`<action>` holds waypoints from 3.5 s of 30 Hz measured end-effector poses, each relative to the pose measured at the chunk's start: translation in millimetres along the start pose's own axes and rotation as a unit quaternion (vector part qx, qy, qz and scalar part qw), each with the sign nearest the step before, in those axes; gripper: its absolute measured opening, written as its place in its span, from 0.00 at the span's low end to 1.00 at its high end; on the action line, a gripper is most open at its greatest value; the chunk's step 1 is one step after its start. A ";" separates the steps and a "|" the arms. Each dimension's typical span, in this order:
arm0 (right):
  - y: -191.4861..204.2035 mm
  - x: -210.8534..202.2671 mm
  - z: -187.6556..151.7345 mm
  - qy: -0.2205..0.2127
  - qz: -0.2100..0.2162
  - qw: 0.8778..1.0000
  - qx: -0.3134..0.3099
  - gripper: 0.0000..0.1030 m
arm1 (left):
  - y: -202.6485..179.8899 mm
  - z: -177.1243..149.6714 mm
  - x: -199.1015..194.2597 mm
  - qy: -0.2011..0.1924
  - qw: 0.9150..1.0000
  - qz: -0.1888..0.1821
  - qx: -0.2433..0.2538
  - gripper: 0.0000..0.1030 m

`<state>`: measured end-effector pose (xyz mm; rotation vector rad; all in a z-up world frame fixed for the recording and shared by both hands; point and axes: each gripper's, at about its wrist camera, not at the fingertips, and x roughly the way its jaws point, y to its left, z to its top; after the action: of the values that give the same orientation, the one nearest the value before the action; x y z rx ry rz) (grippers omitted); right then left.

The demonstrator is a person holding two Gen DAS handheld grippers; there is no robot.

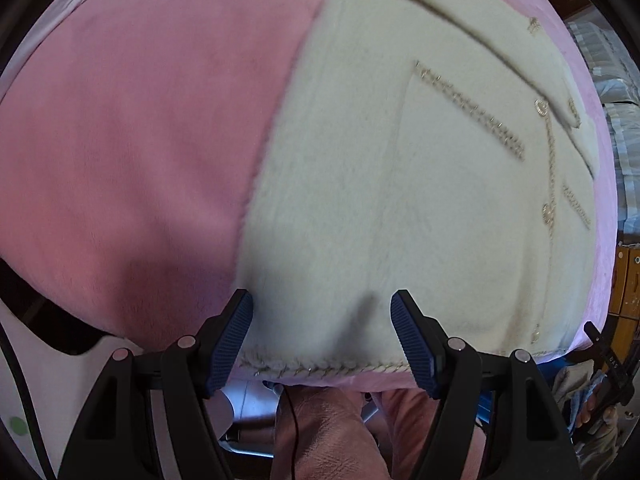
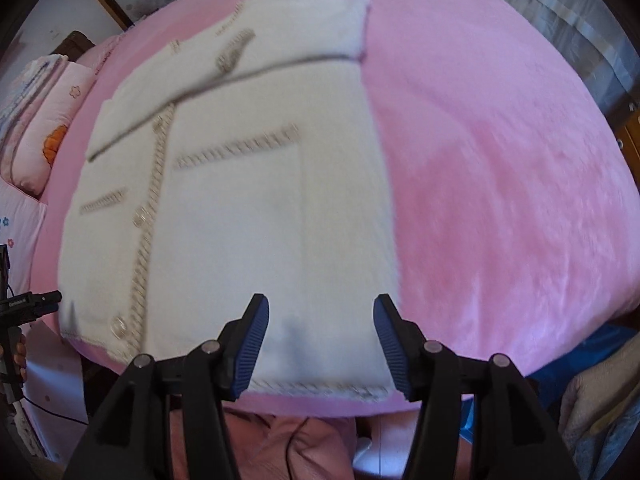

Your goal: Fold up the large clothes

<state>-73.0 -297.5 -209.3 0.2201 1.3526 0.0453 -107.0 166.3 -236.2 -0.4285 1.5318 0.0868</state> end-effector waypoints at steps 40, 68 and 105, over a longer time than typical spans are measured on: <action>11.9 22.4 -7.3 0.096 0.021 0.993 -0.066 0.12 | -28.0 -12.5 20.6 0.040 0.997 -0.059 0.031 0.12; 8.5 30.5 324.2 -0.045 0.086 0.995 0.020 0.43 | -71.2 275.4 -26.2 -0.135 0.974 -0.100 -0.149 0.65; 73.2 19.0 347.2 -0.134 -0.085 0.987 -0.015 0.07 | -128.1 339.0 -49.8 -0.218 0.965 0.075 0.127 0.07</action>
<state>275.2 -268.4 -144.9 0.0803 1.0965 -0.1035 252.1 167.8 -166.4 -0.0766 1.1180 0.0945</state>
